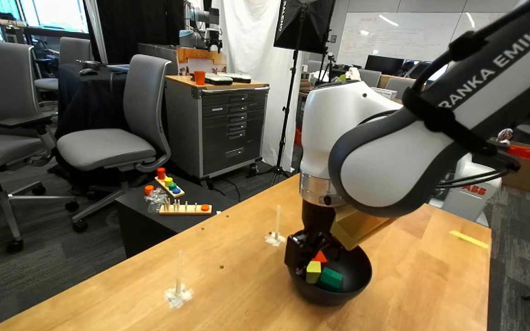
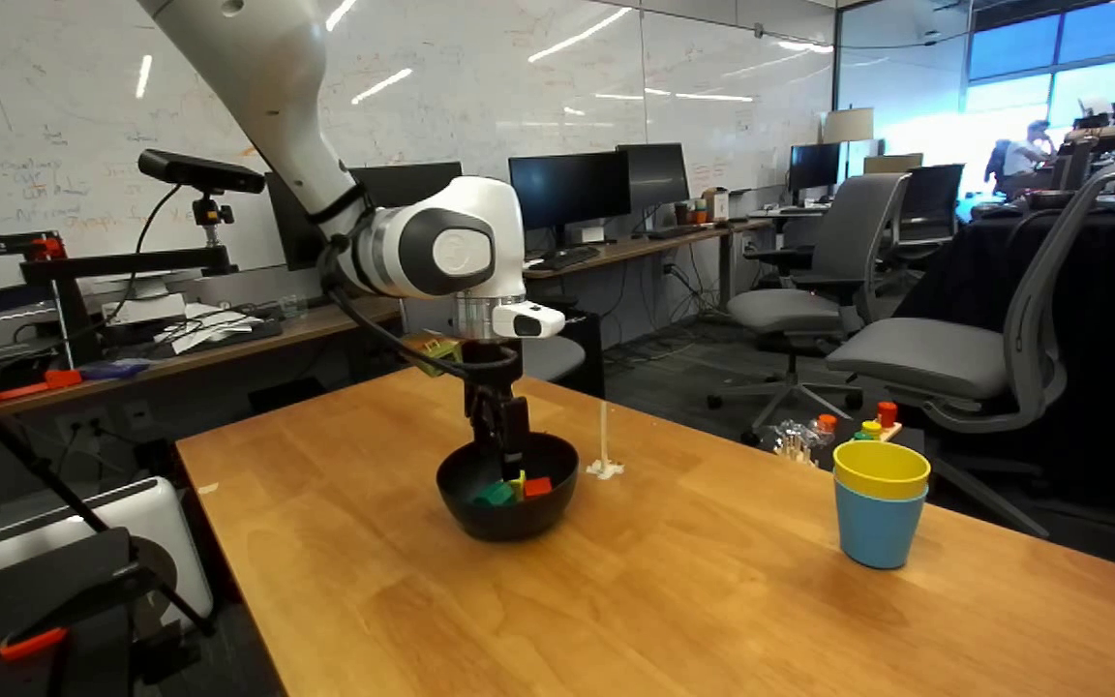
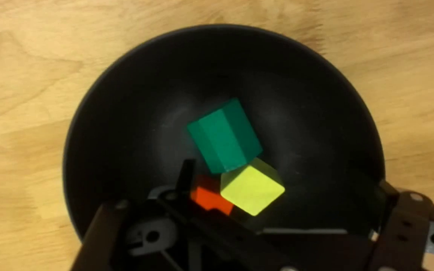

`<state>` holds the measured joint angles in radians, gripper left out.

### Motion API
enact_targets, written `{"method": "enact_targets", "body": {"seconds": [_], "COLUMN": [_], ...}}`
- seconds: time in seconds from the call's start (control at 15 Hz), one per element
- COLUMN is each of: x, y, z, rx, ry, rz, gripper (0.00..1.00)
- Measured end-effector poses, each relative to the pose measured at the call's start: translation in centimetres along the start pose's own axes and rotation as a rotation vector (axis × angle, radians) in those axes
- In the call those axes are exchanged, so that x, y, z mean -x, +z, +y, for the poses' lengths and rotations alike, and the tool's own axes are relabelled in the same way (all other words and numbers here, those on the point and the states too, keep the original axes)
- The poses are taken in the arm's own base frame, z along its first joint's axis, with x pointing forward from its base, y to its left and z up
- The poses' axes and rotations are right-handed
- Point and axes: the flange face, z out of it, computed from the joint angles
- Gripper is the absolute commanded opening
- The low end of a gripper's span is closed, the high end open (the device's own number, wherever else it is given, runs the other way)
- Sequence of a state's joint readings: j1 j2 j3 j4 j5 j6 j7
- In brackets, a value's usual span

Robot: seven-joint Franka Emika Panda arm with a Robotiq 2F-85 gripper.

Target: Put the blocks into the bowl

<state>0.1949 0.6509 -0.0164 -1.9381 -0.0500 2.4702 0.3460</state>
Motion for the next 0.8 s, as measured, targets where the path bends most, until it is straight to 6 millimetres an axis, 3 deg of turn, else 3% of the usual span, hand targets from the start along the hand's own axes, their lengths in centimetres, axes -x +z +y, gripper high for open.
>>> {"method": "enact_targets", "body": {"seconds": [0.4,0.8], "x": [-1.0,-0.3], "y": [-3.3,-8.9], "z": [-1.9,-3.8], "rx": [-0.051,-0.085], "ry": [-0.003,-0.115], "rz": [0.053,0.119], "gripper": [1.00,1.00]}}
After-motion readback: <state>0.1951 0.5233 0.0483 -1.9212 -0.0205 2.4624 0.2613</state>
